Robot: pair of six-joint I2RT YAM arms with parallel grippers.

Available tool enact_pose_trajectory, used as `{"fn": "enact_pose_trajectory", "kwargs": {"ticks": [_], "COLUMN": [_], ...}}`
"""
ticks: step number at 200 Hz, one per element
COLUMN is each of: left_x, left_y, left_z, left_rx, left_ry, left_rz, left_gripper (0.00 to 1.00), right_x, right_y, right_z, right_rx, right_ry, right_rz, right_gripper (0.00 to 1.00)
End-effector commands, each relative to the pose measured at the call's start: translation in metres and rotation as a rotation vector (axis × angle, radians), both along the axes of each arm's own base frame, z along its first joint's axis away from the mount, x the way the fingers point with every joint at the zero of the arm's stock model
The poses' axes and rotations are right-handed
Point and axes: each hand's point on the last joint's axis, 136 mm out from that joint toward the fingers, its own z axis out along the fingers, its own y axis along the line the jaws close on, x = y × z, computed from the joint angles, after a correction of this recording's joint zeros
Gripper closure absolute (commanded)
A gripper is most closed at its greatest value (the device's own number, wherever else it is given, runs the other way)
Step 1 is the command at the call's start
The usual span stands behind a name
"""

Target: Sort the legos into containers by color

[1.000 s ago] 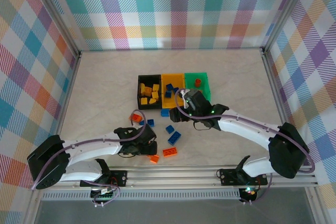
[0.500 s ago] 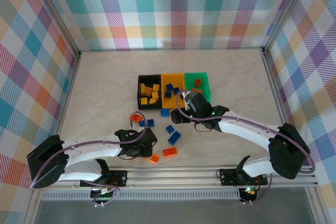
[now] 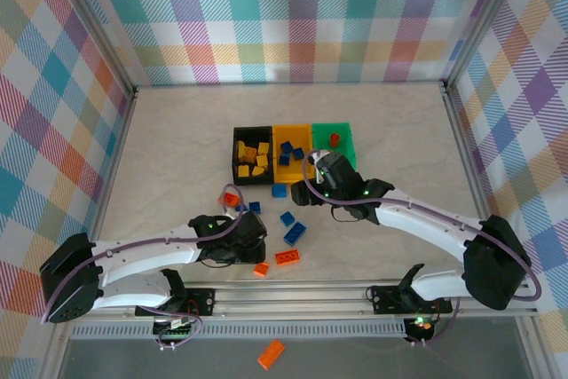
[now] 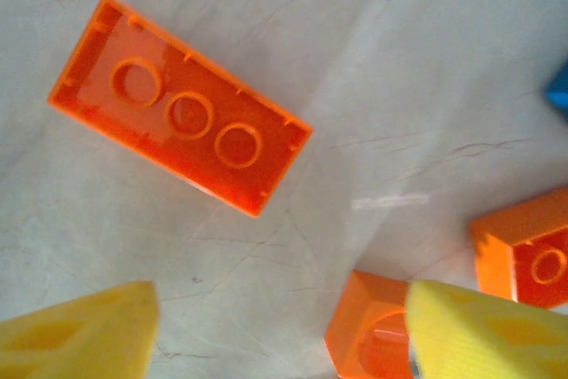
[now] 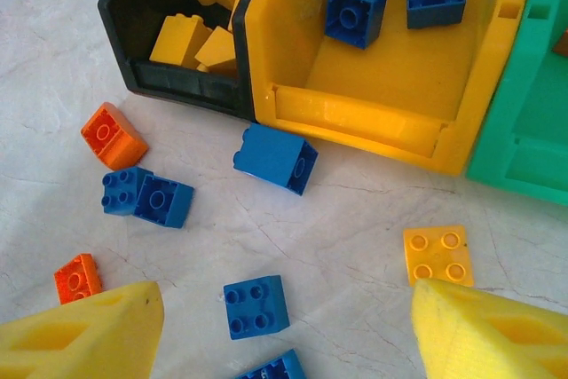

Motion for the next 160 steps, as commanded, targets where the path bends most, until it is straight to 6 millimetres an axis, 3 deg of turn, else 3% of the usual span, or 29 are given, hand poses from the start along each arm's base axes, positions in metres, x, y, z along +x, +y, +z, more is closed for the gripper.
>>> {"fn": "enact_pose_trajectory", "kwargs": {"ticks": [1,32,73,121,160], "left_x": [0.001,0.015,0.033,0.04,0.043], "left_y": [0.002,0.008,0.017,0.03,0.033], "left_z": [0.009,0.031,0.062,0.086,0.104], "left_rx": [0.02,-0.002,-0.089,-0.093,-0.135], "left_ry": [-0.007,-0.064,-0.135,-0.202,-0.256], "left_rz": [-0.011,0.006,0.069,0.067,0.054], "left_gripper": [0.1,0.0,0.0,0.0,0.0], "right_x": [-0.018,-0.068,-0.152,-0.251,-0.314], "right_y": [-0.004,0.004,0.008,0.007,0.029], "right_z": [-0.006,-0.015,-0.038,-0.076,-0.084], "right_rx": [0.006,-0.015,-0.062,-0.376,-0.47], "right_ry": [0.049,0.122,0.248,0.311,0.317], "right_rz": [0.06,0.251,0.43,0.699,0.865], "right_gripper": [0.24,0.26,0.24,0.23,0.23]}}
